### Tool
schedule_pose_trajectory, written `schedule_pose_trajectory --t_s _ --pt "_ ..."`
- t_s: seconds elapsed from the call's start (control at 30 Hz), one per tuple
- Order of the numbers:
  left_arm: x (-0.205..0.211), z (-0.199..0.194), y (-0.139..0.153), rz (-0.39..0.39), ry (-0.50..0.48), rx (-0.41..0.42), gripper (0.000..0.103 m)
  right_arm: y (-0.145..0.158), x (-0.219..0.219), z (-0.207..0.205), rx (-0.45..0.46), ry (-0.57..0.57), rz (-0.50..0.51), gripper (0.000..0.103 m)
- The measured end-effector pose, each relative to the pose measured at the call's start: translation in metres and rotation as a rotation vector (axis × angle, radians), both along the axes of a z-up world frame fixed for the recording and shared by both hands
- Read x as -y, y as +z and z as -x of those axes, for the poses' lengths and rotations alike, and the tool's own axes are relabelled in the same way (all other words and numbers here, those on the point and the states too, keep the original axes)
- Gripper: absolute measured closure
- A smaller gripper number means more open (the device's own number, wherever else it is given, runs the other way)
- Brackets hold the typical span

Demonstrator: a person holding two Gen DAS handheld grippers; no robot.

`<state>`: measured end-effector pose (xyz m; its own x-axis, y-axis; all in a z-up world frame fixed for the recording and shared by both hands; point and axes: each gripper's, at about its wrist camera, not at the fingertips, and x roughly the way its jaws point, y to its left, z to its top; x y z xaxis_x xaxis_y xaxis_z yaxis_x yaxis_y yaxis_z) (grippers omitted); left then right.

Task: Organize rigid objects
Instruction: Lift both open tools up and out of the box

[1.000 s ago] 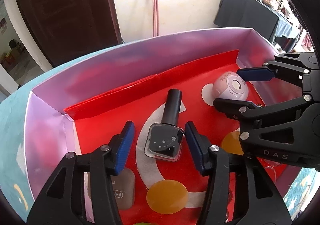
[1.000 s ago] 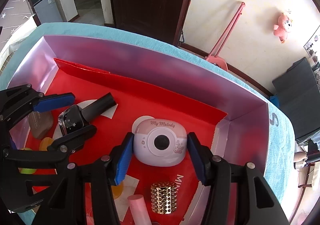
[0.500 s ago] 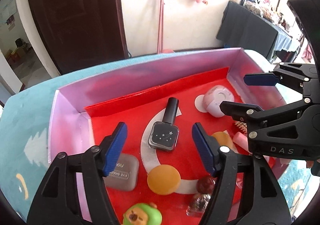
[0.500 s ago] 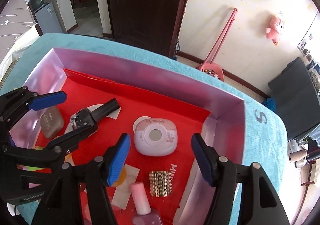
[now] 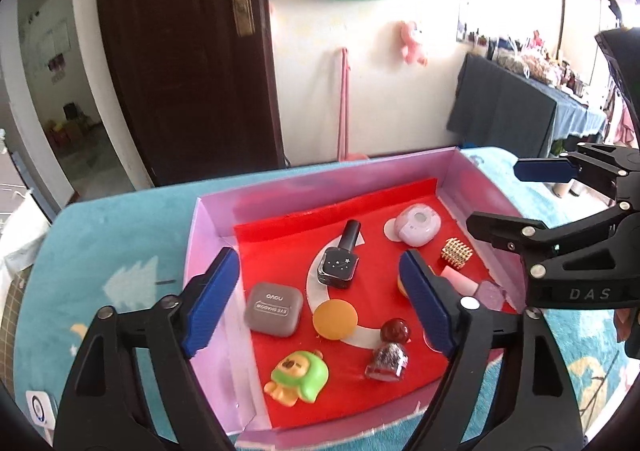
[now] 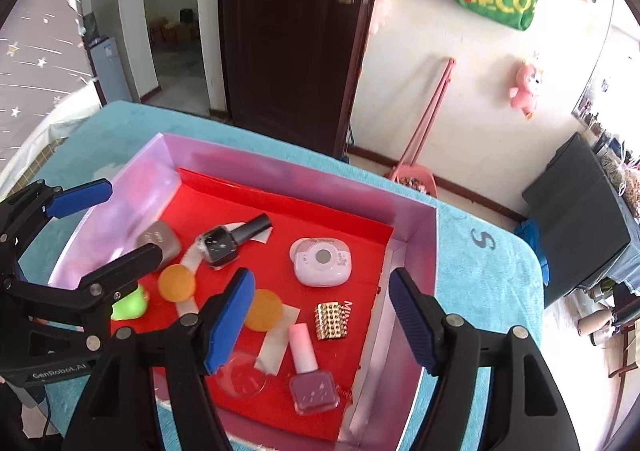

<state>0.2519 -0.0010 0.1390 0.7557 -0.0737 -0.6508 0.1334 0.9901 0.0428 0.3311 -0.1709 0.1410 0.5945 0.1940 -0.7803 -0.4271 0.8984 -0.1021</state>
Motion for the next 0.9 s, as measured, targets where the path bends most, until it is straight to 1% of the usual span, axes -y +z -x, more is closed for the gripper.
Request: schedule_pose_trajectory --t_s 0.03,0.13,0.27,0.4,0.47,0.57,0.67,0.7,0.77,0.83,0.9 --pt "0.001 0.005 0.003 0.004 0.006 0.013 0.016 0.004 0.001 0.006 0.021 0.001 -0.002 0.026" --pt "0.004 0.019 0.011 0.016 0.017 0.052 0.015 0.013 0.002 0.026 0.075 0.007 -0.013 0.020" --pt "0.008 0.038 0.015 -0.002 0.027 0.100 0.015 0.015 0.005 0.049 0.109 0.016 -0.030 0.018" --pt "0.010 0.054 0.019 0.012 0.038 0.125 0.011 0.014 0.010 0.066 0.134 0.022 -0.047 0.014" --pt "0.010 0.061 0.020 0.009 0.043 0.136 0.011 0.013 0.012 0.074 0.149 0.021 -0.050 0.013" --pt "0.011 0.071 0.018 -0.006 0.056 0.157 0.010 0.012 0.014 0.086 0.168 0.019 -0.054 0.010" --pt "0.012 0.080 0.013 -0.008 0.065 0.170 0.010 0.008 0.017 0.093 0.188 0.006 -0.056 0.005" --pt "0.012 0.082 0.010 -0.008 0.068 0.176 0.007 0.007 0.019 0.094 0.191 0.000 -0.060 0.005" --pt "0.010 0.085 0.005 -0.002 0.070 0.181 0.006 0.002 0.022 0.096 0.195 -0.013 -0.069 0.004" --pt "0.010 0.085 -0.002 0.002 0.072 0.187 0.006 -0.002 0.024 0.098 0.203 -0.022 -0.080 0.000" --pt "0.010 0.084 -0.009 -0.005 0.081 0.192 0.006 -0.008 0.027 0.100 0.225 -0.041 -0.082 0.000"
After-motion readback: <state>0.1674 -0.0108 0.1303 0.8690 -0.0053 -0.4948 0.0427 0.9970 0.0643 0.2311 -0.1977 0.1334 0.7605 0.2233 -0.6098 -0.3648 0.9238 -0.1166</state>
